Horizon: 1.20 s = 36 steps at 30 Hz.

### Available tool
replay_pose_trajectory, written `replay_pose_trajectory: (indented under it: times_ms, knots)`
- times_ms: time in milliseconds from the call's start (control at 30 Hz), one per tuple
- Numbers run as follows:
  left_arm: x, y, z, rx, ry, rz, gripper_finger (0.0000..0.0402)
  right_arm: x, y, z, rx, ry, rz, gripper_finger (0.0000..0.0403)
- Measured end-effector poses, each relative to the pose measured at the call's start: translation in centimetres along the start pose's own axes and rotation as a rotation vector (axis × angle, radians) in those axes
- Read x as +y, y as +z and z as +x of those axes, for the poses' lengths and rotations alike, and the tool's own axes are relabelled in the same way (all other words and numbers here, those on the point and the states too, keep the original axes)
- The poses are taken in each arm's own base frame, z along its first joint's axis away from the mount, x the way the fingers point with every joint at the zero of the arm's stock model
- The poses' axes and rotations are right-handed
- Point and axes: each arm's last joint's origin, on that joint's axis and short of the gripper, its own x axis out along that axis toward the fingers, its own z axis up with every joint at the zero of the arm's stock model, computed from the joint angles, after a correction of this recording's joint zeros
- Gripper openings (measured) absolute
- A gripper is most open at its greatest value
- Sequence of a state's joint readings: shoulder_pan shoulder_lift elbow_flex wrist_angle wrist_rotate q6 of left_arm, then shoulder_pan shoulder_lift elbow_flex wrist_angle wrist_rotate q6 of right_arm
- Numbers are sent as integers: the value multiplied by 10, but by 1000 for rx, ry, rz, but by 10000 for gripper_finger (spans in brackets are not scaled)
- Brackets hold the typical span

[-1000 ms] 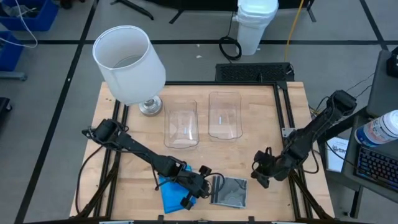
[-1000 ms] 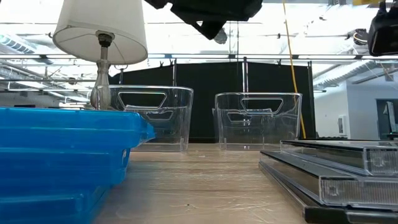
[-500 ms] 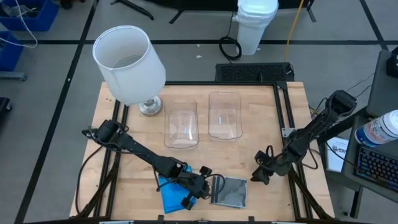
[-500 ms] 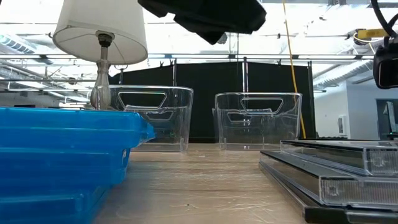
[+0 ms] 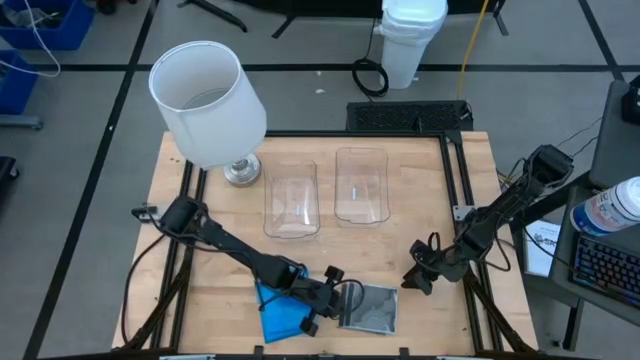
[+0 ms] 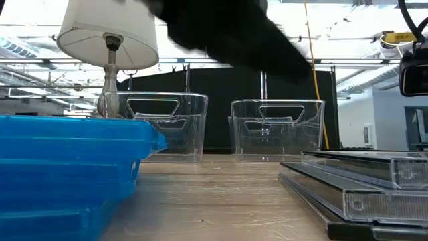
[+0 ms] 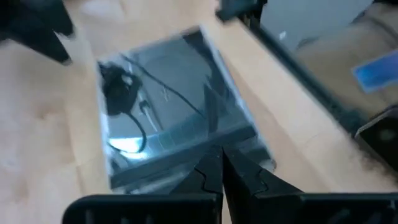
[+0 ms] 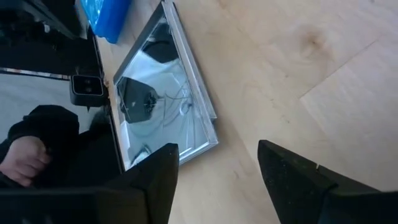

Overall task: Pick & place jewel cases by type
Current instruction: Put the black CD case into the right transparent bin

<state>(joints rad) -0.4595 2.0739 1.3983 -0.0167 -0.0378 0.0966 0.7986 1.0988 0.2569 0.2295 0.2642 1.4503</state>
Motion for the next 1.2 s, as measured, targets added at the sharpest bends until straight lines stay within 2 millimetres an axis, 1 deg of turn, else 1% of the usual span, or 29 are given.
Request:
replay_pose_trajectory:
  times_ms: [100, 300, 400, 567, 667, 733, 900, 1033, 1200]
  knots:
    - [2, -5, 8, 0, 13, -1, 6, -2, -1, 3, 5, -20, 16, 208]
    - [12, -8, 9, 15, 35, -31, 10, -4, -6, 14, 12, -26, 65, 208]
    - [15, -9, 9, 17, 41, -39, 4, -6, -8, 19, 11, -38, 91, 208]
    - [18, -9, 9, 23, 45, -52, 11, -2, -10, 28, 6, -2, 104, 208]
    - [17, -10, 9, 29, 43, -52, 7, 3, -10, 32, 5, 9, 105, 208]
    - [17, -10, 10, 30, 40, -51, 4, 6, -10, 33, 5, 10, 101, 208]
    - [17, -12, 10, 45, 39, -83, 12, 6, -10, 33, -9, 8, 101, 208]
    - [17, -12, 10, 45, 39, -84, 4, 6, -11, 33, -14, 7, 95, 208]
    - [18, -12, 10, 45, 42, -99, 12, 6, -10, 33, -35, 5, 80, 208]
